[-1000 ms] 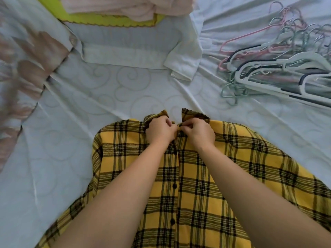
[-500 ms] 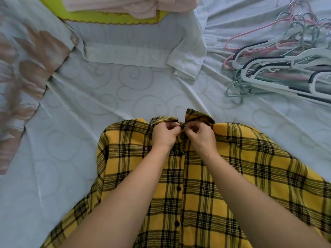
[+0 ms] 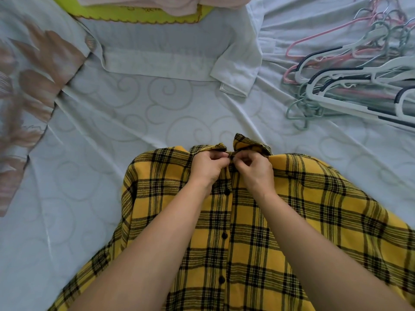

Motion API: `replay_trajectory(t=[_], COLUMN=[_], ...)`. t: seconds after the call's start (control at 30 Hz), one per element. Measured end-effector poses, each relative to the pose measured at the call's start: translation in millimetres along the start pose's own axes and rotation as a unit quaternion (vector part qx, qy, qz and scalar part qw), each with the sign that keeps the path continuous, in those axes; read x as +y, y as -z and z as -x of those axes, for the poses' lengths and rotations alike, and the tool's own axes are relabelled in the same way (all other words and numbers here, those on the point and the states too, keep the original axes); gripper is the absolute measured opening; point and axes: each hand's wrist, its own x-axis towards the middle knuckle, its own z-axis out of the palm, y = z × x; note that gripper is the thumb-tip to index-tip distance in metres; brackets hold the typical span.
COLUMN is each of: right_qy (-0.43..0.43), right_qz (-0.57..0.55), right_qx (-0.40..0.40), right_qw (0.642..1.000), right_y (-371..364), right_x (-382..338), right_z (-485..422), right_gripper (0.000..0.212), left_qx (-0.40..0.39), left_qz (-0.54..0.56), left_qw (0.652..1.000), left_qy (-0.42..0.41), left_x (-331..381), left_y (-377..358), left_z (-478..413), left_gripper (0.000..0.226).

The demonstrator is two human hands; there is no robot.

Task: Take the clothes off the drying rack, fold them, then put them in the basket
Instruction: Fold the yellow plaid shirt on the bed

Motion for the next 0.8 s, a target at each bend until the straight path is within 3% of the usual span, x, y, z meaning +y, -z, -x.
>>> replay_trajectory(t=[0.1,0.23,0.37,0.47,0.7,0.8], right_qy=[0.009,0.008,-0.025,-0.025,-0.028,-0.026], right_qz=[-0.003,-0.044,-0.121,-0.144,-0.149,-0.173], right_qx=[0.004,-0.034,-0.082,-0.113,-0.067,-0.055], right_qw=[1.000,0.998,0.989,0.983,0.986,0.983], right_y=[1.7,8.9,20.2,24.0,12.6,11.5], right_x=[1.0,2.8,-2.0,-4.5,-0.5,0.5], right_z=[2.0,-0.7,-2.1,-0.5,-0.7,3.6], right_gripper=[0.012,0.006,0.013,0.002,0.022,0.024], left_qx=[-0.025,-0.026,0.007,0.055,0.098,0.052], left_qz=[0.000,-0.096,-0.136,-0.159,-0.226,-0.104], left_qw=[1.000,0.995,0.988,0.978,0.957,0.990], left_qy=[0.011,-0.020,-0.070,-0.124,-0.153,-0.082], left_x=[1.7,3.0,-3.3,-11.2,-18.6,-16.1], left_y=[1.7,-2.5,-7.3,-12.4,-16.9,-12.8], left_z=[-0.6,-10.3,-6.9,0.8,7.2,9.6], left_gripper=[0.008,0.021,0.010,0.001,0.012,0.008])
